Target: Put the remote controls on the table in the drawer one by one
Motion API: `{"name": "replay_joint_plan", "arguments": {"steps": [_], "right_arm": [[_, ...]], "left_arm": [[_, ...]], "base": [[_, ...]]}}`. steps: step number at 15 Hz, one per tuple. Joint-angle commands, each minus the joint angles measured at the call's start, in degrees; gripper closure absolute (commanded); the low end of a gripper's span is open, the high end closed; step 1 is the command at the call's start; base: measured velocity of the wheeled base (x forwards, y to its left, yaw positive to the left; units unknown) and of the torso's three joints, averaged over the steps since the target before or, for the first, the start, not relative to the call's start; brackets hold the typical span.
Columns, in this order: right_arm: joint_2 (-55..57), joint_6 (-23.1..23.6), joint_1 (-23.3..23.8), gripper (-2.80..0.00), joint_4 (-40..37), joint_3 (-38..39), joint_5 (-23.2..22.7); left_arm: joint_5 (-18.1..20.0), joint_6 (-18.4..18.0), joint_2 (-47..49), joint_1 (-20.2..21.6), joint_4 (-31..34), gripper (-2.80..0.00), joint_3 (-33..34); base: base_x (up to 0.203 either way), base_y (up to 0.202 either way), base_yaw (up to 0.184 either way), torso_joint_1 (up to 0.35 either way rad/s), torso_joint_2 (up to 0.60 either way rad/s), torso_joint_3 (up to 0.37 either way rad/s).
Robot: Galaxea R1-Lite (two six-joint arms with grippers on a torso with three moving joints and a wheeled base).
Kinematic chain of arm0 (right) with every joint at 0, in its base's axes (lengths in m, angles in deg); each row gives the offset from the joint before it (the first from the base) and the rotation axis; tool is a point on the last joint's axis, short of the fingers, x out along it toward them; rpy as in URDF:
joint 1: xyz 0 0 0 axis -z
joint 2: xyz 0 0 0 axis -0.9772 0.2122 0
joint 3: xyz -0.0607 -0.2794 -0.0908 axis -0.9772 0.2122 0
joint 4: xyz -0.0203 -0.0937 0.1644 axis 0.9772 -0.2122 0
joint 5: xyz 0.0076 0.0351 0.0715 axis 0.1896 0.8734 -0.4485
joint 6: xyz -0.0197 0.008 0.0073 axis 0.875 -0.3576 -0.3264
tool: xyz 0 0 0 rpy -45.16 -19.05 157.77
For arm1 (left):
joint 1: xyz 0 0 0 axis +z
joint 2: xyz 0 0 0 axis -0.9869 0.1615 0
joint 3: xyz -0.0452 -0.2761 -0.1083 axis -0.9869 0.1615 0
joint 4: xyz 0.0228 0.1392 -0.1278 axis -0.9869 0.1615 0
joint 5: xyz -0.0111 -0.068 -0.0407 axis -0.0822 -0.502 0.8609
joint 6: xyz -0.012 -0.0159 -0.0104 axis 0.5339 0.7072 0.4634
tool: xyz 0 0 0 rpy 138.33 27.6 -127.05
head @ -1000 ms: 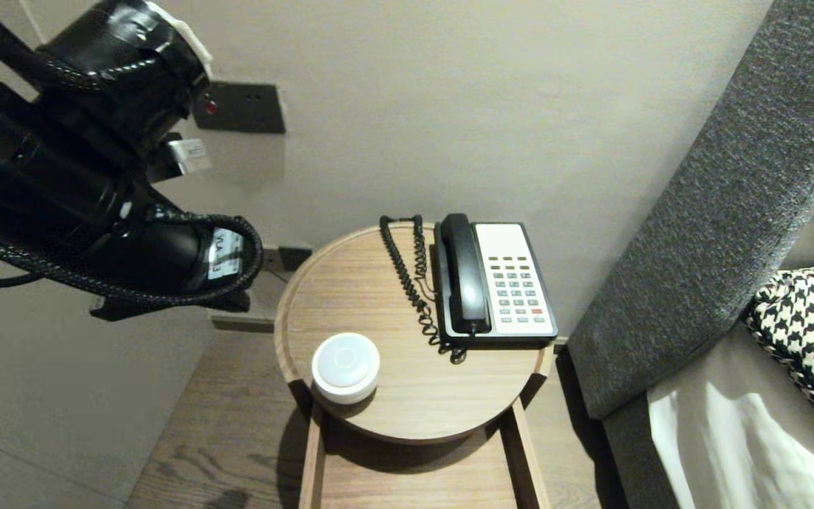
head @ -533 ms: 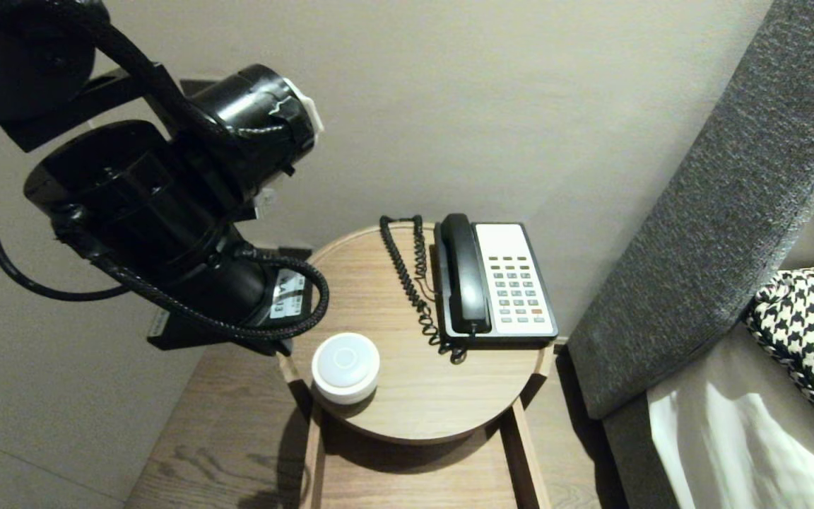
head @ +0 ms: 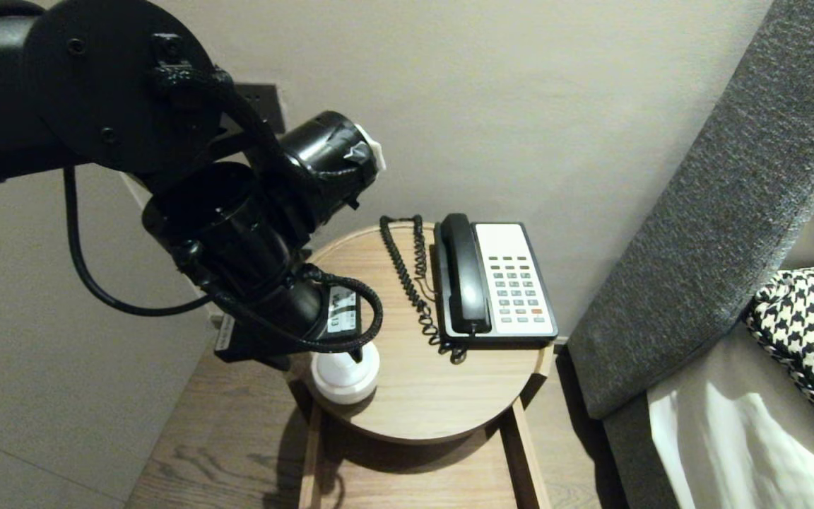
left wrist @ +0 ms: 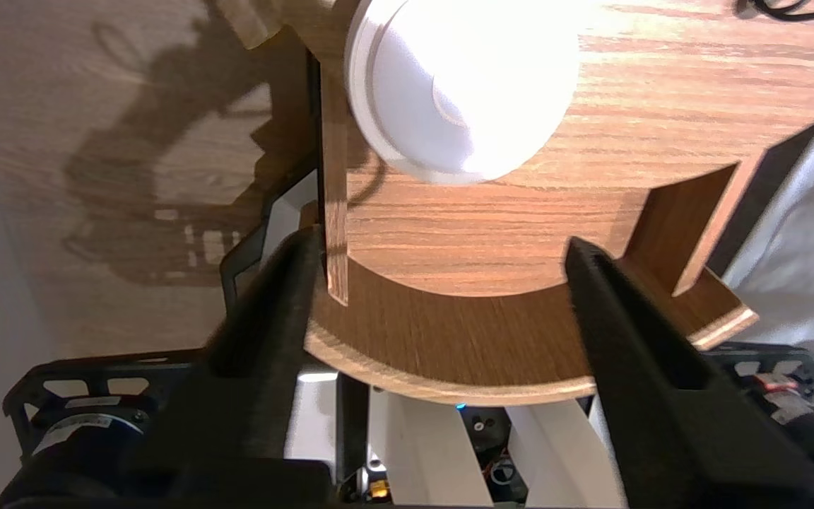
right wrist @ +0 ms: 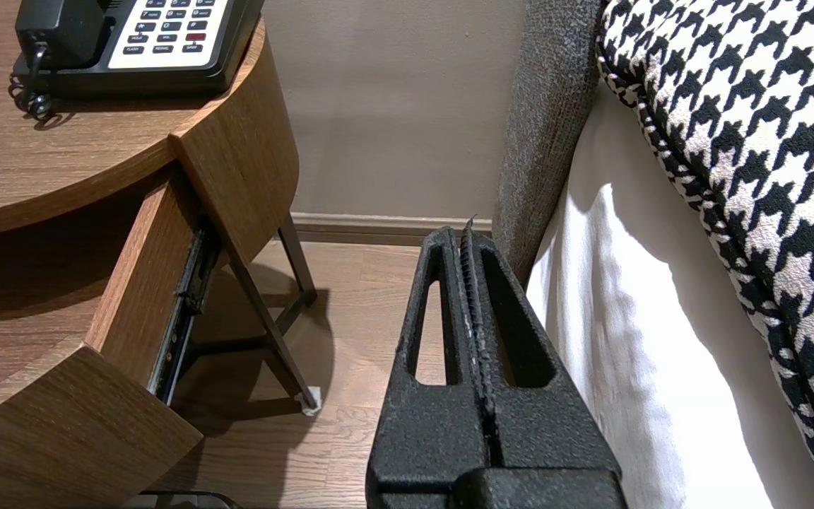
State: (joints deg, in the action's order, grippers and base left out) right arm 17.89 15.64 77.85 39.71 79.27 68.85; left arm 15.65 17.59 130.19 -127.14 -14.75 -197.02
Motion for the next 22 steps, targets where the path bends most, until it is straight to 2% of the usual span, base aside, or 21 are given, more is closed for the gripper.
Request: {"name": "replay_joint_plan", "arguments": {"steps": [1, 9, 12, 22], "right_arm": [[0.08, 0.00, -0.01, 0.00, 0.07, 2.29, 0.00], [0.08, 0.00, -0.01, 0.00, 0.07, 2.29, 0.00], [0.08, 0.00, 0.03, 0.00, 0.07, 2.29, 0.00], [0.08, 0.00, -0.01, 0.00, 0.07, 2.29, 0.00]], "left_arm": [[-0.24, 0.32, 1.99, -0.41, 0.39, -2.80, 0.01], [-0.68, -0.38, 4.36, -0.24, -1.02, -2.80, 0.36], [-3.85, 0.13, 5.38, 0.03, -1.10, -2.80, 0.36], [-3.85, 0.76, 6.38, 0.03, -3.74, -2.80, 0.53]], "base": [[0.000, 0.000, 0.000, 0.000, 0.00, 0.000], [0.000, 0.000, 0.000, 0.000, 0.00, 0.000], [0.000, 0.000, 0.000, 0.000, 0.00, 0.000], [0.000, 0.000, 0.000, 0.000, 0.00, 0.000]]}}
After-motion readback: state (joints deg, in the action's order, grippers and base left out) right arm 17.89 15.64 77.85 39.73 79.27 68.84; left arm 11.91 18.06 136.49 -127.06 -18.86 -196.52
